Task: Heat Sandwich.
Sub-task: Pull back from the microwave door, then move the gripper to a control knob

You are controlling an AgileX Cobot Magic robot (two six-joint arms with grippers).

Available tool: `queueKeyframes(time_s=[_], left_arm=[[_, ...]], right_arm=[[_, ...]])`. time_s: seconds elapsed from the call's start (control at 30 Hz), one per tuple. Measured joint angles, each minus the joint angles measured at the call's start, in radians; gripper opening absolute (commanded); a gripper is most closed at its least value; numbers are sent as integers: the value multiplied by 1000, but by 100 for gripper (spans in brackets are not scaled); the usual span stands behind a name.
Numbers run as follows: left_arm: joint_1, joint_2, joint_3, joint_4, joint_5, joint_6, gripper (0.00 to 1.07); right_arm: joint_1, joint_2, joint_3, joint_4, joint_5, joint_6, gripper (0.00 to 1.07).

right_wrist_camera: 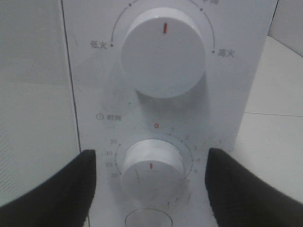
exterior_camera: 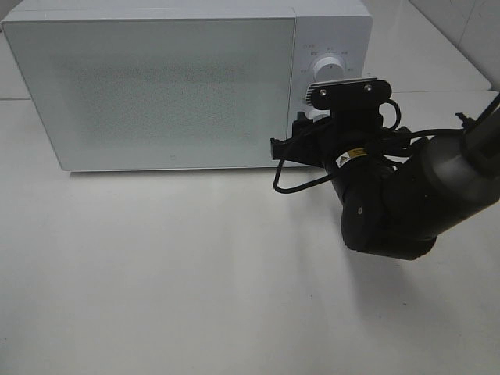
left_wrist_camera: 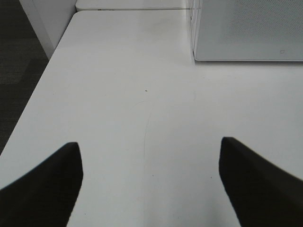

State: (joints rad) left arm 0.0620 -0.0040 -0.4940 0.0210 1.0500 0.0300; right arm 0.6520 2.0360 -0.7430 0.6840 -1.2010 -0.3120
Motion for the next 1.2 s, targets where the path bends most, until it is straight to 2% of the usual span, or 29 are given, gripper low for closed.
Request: queueKeyframes(time_s=[0.13,0.5,0.8,0.97,1.03,1.07,1.1,1.2], left_arm=[[0,0,0,0,0,0,74],[0,0,0,0,0,0,74],[0,0,0,0,0,0,74],[0,0,0,0,0,0,74],[0,0,0,0,0,0,74],[0,0,0,0,0,0,74],[0,0,0,0,0,0,74],[0,0,0,0,0,0,74]], right_arm=[[0,24,-16,-5,0,0,64],[-10,52,-52,0,-6,0,50],[-11,72,-68,9,-6,0,49],[-12,73,-73,16,-1,0,46],[-11,73,-73,20,-1,0,41],[-12,73,-73,19,-1,0,33],[-12,73,-73,19,-1,0,33],[-12,74,-73,19,4,0,11]])
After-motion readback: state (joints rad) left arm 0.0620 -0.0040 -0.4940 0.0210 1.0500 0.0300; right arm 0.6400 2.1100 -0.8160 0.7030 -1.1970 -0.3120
